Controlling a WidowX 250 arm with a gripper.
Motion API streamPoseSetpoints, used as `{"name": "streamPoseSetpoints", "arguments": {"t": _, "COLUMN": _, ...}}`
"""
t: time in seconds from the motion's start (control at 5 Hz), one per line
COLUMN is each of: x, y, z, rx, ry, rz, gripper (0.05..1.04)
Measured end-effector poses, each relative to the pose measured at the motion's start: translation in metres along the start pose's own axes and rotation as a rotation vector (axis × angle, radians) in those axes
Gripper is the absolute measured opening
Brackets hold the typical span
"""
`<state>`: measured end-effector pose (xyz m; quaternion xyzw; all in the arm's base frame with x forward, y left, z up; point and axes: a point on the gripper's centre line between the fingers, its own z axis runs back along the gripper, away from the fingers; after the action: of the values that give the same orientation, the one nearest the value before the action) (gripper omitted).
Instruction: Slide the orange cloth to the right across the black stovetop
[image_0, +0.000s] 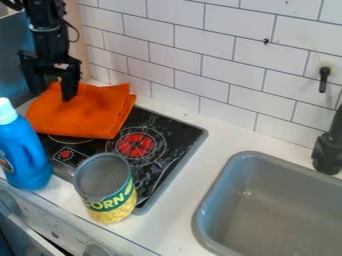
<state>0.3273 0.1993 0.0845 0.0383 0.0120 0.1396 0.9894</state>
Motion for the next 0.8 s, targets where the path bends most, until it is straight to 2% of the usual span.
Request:
{"name": "streamPoseSetpoints", "arguments": {"t": 0.2, "x": 0.004, "y": 0.001, "z": -0.007, "rx": 0.01, "ry": -0.031, "rz": 0.082, "gripper": 1.001}}
{"name": "streamPoseSetpoints", "arguments": {"t": 0.4, "x": -0.001, "y": 0.001, "z": -0.028, "rx": 0.013, "ry": 0.037, "rz": 0.097, "gripper": 1.001}}
{"name": "streamPoseSetpoints", "arguments": {"t": 0.6, "x": -0.005, "y": 0.0, "z": -0.038, "rx": 0.011, "ry": 0.096, "rz": 0.094, "gripper": 1.001}}
{"name": "streamPoseSetpoints", "arguments": {"t": 0.8, "x": -0.003, "y": -0.001, "z": -0.037, "rx": 0.0, "ry": 0.107, "rz": 0.096, "gripper": 1.001}}
